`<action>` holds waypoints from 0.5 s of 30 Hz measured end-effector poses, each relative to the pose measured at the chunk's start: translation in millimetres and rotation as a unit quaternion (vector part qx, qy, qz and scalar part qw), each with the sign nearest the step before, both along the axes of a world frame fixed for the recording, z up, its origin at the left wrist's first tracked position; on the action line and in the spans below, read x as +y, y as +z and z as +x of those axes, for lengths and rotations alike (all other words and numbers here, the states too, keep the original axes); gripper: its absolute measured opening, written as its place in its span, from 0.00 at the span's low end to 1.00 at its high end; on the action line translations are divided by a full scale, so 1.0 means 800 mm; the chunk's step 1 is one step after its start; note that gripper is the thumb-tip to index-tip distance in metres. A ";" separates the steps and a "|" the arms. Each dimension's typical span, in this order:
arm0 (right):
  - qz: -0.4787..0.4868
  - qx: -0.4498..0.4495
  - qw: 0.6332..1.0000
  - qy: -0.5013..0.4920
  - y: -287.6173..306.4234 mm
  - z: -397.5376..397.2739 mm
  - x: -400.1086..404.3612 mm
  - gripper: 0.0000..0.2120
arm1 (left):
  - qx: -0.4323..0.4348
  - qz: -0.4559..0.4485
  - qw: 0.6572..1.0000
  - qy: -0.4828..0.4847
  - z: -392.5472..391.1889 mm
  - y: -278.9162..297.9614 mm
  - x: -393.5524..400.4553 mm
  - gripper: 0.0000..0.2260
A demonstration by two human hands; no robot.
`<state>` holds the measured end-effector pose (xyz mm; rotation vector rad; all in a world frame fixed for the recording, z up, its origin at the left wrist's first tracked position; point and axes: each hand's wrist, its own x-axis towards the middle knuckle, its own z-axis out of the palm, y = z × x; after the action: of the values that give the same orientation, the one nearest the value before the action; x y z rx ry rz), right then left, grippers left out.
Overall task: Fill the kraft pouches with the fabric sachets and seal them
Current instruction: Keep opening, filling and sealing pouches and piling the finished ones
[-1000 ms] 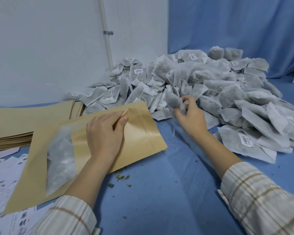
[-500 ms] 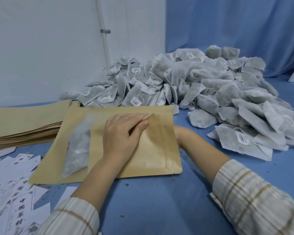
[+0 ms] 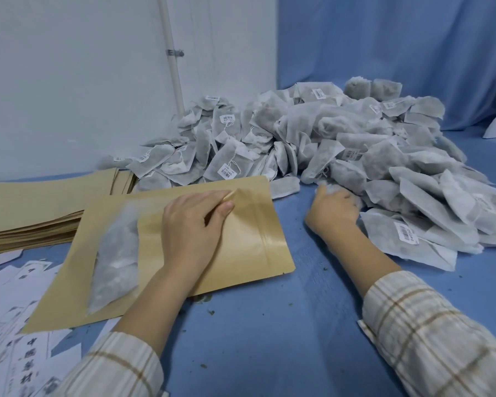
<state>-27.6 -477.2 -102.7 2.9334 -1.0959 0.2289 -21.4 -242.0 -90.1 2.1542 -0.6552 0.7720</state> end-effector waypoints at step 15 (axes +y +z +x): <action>0.581 -0.402 0.701 0.099 0.037 -0.013 0.020 0.10 | 0.013 -0.018 0.999 0.026 0.000 0.004 0.005 0.10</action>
<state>-38.1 -461.5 -73.1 4.2557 -1.2548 1.4397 -21.6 -238.2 -86.8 2.1526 -0.5712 0.7769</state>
